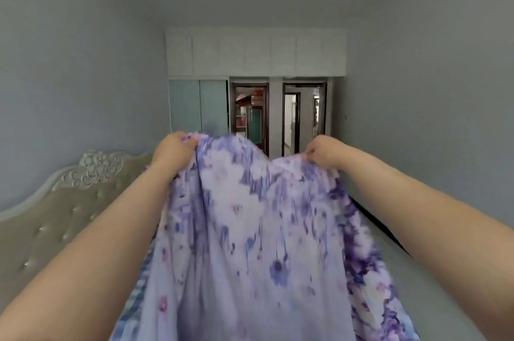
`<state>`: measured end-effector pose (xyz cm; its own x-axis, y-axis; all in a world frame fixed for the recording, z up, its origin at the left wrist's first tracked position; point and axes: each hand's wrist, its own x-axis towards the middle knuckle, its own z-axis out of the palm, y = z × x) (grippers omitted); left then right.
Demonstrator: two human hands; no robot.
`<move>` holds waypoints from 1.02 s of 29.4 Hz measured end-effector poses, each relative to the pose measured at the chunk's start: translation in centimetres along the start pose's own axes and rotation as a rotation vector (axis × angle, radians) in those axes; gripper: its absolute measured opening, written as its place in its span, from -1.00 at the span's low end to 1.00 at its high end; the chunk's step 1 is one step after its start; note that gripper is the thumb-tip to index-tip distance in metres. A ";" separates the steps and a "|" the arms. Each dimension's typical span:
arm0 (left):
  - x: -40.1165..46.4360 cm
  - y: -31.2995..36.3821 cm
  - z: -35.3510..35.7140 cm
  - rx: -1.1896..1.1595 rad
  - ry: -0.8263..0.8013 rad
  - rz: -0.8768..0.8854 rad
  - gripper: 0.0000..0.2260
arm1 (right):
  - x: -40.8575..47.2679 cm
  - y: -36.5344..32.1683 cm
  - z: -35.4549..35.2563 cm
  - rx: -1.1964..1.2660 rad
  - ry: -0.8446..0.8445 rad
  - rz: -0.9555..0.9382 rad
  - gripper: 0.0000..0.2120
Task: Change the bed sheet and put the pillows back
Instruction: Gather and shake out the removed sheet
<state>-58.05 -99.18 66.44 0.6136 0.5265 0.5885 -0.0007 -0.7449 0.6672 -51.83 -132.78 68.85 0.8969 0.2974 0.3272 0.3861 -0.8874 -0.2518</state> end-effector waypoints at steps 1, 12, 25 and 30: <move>-0.5 -1.5 0.5 0.033 -0.052 -0.063 -0.66 | -0.1 1.0 1.4 0.109 0.012 0.065 -0.76; -0.7 -2.6 -0.7 -0.241 0.472 0.104 -0.62 | 1.0 1.4 2.2 0.419 0.866 -0.211 -0.86; -1.0 -7.2 -0.4 -0.085 0.070 -0.133 -0.67 | -0.7 0.3 4.3 0.740 -0.821 -0.053 -0.84; -1.5 -5.2 -1.3 -0.498 -0.569 -0.237 -0.81 | -1.8 -5.0 2.3 1.161 -1.134 -0.671 -0.79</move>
<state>-60.03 -95.61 62.69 0.9509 0.2581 0.1708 -0.0902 -0.2968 0.9507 -54.90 -128.05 67.43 0.0312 0.9992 0.0251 0.2056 0.0182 -0.9785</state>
